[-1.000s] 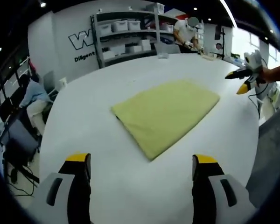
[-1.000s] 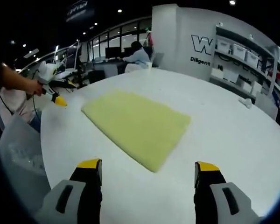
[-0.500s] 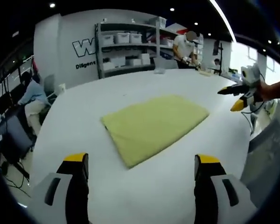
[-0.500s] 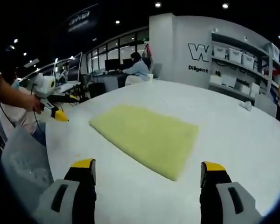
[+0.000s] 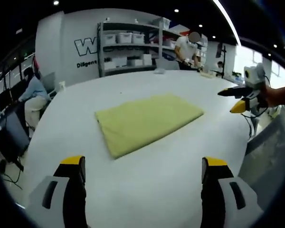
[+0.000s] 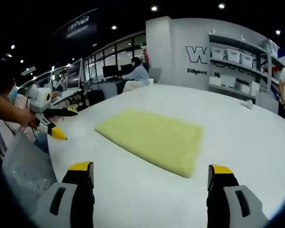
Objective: Fold the garment on the visible template until the final outline fits inside the template.
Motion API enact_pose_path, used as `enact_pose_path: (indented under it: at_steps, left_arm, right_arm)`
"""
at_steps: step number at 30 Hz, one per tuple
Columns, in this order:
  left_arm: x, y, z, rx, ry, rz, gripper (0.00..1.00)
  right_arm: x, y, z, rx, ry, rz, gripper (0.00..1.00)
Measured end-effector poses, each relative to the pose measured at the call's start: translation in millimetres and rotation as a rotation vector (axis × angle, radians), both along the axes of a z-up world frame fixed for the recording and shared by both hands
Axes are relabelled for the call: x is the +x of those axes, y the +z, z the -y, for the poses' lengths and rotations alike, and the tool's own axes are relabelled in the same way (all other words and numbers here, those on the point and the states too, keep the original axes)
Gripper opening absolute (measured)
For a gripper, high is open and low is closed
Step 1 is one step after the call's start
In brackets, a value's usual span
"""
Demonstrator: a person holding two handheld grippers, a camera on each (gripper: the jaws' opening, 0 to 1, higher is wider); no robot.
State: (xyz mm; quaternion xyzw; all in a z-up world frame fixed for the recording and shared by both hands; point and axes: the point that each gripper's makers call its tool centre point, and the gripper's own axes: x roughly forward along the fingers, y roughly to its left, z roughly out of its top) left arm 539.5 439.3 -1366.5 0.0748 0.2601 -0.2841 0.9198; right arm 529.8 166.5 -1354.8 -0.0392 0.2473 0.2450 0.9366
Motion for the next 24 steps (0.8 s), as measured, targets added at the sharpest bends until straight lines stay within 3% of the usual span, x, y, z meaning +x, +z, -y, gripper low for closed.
enact_pose_path:
  at_steps: [11, 24]
  left_arm:
    - [-10.3, -11.3, -6.8, -0.011, 0.039, -0.017, 0.99]
    - [-11.8, -6.4, -2.3, -0.007, 0.027, 0.000, 0.99]
  right_arm:
    - [-15.7, -10.9, 0.0, 0.014, -0.024, -0.016, 0.99]
    - [-18.3, -10.8, -1.0, 0.025, -0.030, -0.015, 0.99]
